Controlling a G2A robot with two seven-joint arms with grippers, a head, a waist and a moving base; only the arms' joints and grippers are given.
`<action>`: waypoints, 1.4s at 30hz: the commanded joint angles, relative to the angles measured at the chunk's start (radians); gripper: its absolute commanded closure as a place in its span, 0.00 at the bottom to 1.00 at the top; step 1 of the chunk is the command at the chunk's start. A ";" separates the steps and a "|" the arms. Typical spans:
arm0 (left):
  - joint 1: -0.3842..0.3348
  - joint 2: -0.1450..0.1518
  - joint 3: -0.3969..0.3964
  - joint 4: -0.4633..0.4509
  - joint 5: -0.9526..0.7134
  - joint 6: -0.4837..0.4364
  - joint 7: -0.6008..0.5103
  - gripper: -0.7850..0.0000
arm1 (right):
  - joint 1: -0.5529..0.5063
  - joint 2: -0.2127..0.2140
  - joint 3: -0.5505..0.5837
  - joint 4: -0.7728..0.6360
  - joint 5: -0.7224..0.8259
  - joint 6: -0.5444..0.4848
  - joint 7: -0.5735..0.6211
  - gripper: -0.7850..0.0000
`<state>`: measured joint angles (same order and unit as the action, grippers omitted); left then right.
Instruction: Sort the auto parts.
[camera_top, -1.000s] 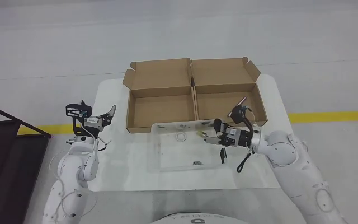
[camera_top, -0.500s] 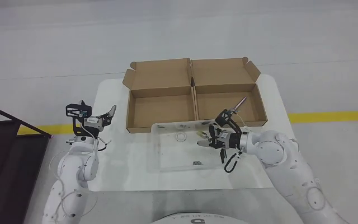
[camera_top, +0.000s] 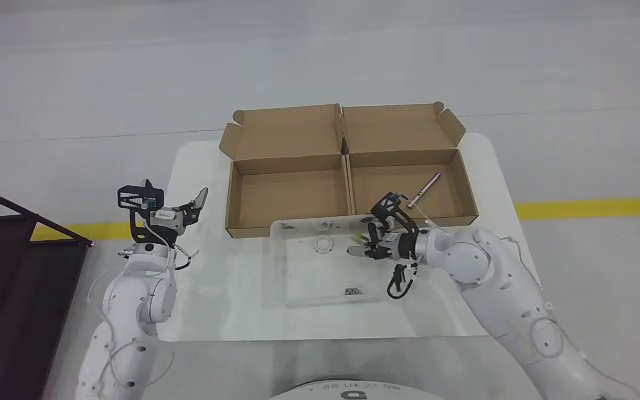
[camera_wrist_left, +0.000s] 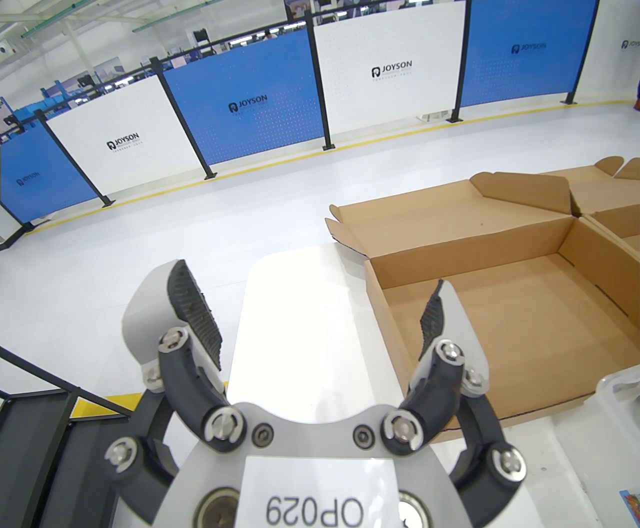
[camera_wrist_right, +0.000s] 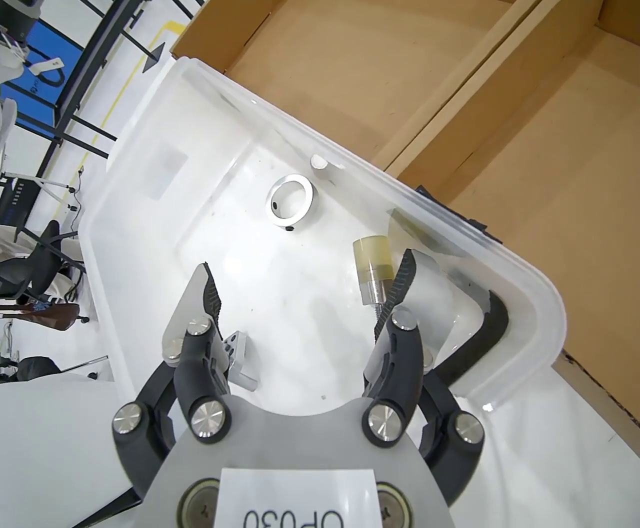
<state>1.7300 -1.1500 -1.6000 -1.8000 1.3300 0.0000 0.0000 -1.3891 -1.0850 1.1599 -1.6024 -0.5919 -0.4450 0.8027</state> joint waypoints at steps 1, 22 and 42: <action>0.000 0.000 0.000 0.000 0.000 0.000 0.000 0.00 | 0.013 -0.002 -0.015 0.010 -0.016 0.016 0.002 0.28; 0.000 0.000 0.000 0.000 0.000 0.000 0.000 0.00 | 0.036 -0.002 -0.067 -0.007 -0.093 0.073 -0.033 0.27; 0.000 0.000 0.000 0.000 0.000 0.000 0.000 0.00 | 0.093 -0.031 -0.232 0.000 -0.350 0.247 -0.029 0.52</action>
<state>1.7300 -1.1500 -1.6000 -1.8000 1.3300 0.0000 0.0000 -1.2991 -1.1138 0.9373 -1.6045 -0.9203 -0.2142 0.7778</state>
